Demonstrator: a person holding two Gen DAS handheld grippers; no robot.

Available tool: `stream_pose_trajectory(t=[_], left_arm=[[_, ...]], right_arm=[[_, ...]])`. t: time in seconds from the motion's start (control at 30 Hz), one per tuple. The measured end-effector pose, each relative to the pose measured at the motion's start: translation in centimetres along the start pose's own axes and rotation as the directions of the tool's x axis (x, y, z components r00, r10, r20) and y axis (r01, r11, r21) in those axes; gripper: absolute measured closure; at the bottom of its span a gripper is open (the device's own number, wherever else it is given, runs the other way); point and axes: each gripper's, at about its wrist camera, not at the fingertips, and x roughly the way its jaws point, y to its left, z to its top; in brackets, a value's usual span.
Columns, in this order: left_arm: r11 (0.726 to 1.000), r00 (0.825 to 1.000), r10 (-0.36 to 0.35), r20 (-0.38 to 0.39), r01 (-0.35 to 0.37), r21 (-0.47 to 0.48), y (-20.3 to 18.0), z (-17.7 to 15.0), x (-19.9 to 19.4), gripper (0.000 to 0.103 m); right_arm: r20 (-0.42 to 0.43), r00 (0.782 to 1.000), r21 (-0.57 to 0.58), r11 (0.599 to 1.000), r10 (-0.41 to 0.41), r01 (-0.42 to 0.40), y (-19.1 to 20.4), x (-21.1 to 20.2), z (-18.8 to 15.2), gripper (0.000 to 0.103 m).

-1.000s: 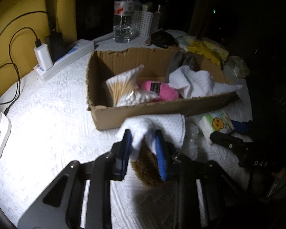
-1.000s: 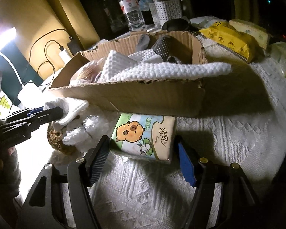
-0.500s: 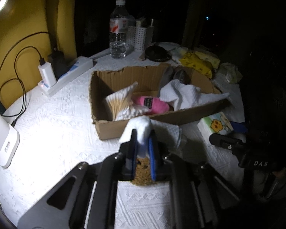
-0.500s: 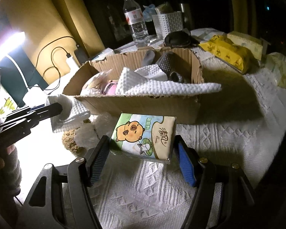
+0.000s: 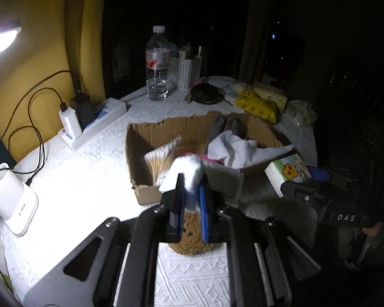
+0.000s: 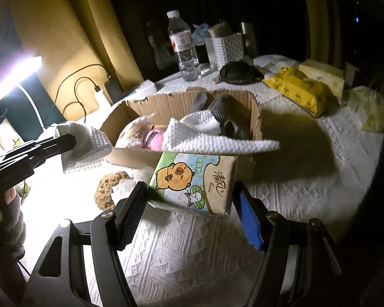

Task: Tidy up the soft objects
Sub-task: 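Carry the white cloth and tissue pack into the box and open both grippers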

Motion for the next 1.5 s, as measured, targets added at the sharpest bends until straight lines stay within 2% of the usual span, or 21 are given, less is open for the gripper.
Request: stream_pose_trajectory(t=[0.3,0.63,1.03,1.5], left_arm=[[1.0,0.999,0.003,0.032,-0.003,0.004,-0.4,1.7,0.0,0.093],[1.0,0.999,0.013,0.035,-0.014,0.02,-1.2,3.9,1.8,0.093],[0.999,0.999,0.036,0.004,-0.036,0.019,-1.4,5.7,6.1,0.093],[0.999,0.998,0.043,-0.051,-0.042,0.008,-1.0,6.5,12.6,0.093]], right_arm=[[0.038,0.999,-0.012,1.0,0.007,-0.006,-0.3,-1.1,2.0,0.032],[0.056,0.998,-0.011,1.0,0.016,-0.016,-1.7,-0.2,3.9,0.032],[0.052,0.997,-0.003,0.998,0.059,-0.059,-3.4,2.7,5.7,0.032],[0.041,0.997,-0.012,0.998,0.069,-0.069,-4.5,6.0,7.7,0.032]])
